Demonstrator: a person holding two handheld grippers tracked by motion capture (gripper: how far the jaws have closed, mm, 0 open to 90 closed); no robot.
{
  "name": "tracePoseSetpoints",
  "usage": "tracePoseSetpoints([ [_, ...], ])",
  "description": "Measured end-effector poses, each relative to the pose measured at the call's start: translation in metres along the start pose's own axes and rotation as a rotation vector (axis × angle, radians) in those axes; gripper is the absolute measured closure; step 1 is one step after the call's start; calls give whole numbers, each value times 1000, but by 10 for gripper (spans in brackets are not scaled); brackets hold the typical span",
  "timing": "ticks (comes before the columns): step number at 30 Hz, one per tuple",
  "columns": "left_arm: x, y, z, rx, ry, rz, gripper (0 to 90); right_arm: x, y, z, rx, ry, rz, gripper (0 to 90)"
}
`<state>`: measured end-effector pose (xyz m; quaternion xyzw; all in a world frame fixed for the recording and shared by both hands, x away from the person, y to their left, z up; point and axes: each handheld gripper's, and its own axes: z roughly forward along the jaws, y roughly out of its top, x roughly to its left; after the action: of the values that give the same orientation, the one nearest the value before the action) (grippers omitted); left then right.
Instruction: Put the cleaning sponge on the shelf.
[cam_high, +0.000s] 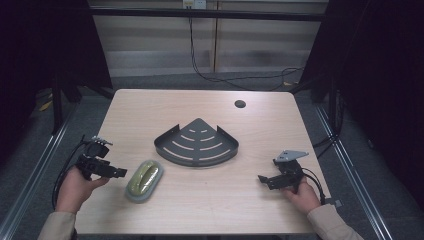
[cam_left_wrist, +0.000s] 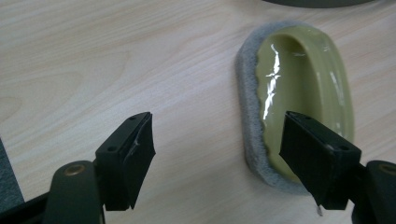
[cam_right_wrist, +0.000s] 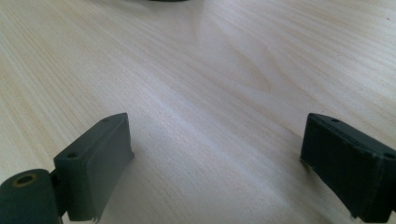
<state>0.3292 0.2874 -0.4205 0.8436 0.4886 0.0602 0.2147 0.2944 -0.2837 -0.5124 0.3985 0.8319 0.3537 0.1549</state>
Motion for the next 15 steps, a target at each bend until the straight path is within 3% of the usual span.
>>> tracePoseSetpoints([
  [15, -17, 22, -9, 85, -45, 12, 279, 0, 0, 0, 0, -3, 4, 81],
])
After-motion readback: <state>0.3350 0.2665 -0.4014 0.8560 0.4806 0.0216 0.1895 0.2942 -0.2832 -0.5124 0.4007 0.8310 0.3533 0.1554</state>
